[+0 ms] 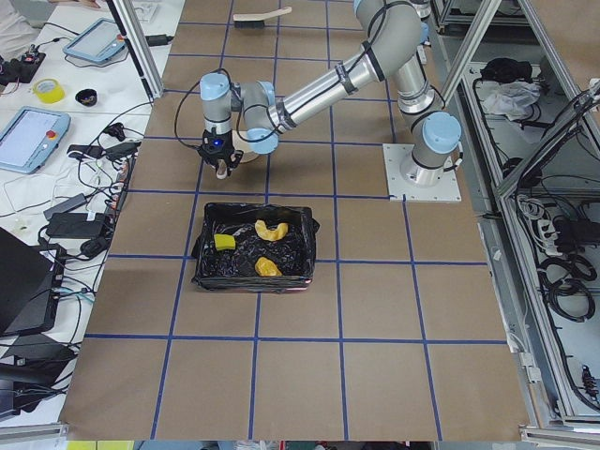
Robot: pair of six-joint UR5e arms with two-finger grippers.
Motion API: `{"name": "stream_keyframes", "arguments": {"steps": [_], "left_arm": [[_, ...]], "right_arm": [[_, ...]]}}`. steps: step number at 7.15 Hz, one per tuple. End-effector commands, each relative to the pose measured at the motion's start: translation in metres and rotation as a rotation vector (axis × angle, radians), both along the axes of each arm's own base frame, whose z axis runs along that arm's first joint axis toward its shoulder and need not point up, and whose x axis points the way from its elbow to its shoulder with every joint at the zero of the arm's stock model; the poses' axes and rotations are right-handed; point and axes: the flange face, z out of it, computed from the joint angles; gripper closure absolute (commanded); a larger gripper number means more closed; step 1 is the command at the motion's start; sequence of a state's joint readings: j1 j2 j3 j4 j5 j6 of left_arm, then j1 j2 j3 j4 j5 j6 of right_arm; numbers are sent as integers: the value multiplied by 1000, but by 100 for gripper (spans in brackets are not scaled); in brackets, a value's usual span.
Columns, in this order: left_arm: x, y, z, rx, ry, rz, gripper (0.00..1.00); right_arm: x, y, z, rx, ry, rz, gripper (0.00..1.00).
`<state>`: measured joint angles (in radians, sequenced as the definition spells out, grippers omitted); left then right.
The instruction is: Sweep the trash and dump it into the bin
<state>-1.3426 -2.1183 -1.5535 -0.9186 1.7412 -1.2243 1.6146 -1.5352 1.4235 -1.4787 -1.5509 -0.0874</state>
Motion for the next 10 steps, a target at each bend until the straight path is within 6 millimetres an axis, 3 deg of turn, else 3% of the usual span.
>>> {"name": "stream_keyframes", "arguments": {"steps": [1,2,3,6,7,9,10], "left_arm": [[-9,-2,16,-23,5,-53,43],[-20,-2,38,-47,53,-279,0],[-26,-2,67,-117,122,-484,0],[-56,20,140,-157,0,-951,0],[-77,41,153,-66,49,-1027,0],[-156,76,196,-56,42,-1163,0],[-175,91,208,-42,-36,-1200,0]], "right_arm": [[0,0,0,0,1,1,0],[0,0,0,0,0,-1,0],[0,0,0,0,0,1,0],[0,-1,0,0,-3,-2,0],[0,-1,0,-2,-5,-2,0],[1,-1,-1,1,-5,-1,0],[1,-1,0,0,-3,-1,0]]}}
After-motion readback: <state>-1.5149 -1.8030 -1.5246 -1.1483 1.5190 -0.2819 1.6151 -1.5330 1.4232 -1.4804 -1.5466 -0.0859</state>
